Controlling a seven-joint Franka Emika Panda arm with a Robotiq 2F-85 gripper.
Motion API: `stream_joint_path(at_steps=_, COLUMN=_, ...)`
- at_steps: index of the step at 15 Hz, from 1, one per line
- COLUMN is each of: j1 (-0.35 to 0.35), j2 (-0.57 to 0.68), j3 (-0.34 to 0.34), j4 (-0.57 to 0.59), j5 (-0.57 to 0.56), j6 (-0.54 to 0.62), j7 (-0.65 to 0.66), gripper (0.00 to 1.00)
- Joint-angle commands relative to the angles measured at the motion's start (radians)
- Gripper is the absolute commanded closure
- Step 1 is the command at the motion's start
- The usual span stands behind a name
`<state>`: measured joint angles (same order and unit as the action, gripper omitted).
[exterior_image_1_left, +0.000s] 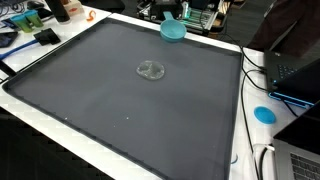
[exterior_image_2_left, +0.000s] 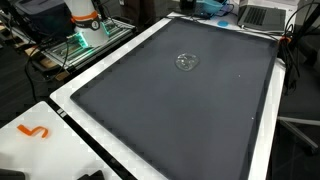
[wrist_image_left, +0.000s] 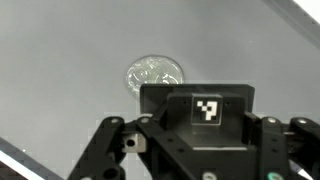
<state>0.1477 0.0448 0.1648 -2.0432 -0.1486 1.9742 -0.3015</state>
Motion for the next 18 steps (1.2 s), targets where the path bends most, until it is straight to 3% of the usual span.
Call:
stream_joint_path(at_steps=1, j1=0.028, j2=0.006, j3=0.016, j4=-0.001, j5=-0.088, j6=0.014, j7=0.066, gripper=0.72)
stream_joint_path(at_steps=9, j1=0.077, j2=0.073, j3=0.044, j4=0.021, j5=-0.266, j6=0.002, j7=0.193, gripper=0.72)
stream_joint_path(at_steps=18, j1=0.121, j2=0.128, j3=0.050, j4=0.018, j5=-0.318, j6=0.024, j7=0.306, gripper=0.72)
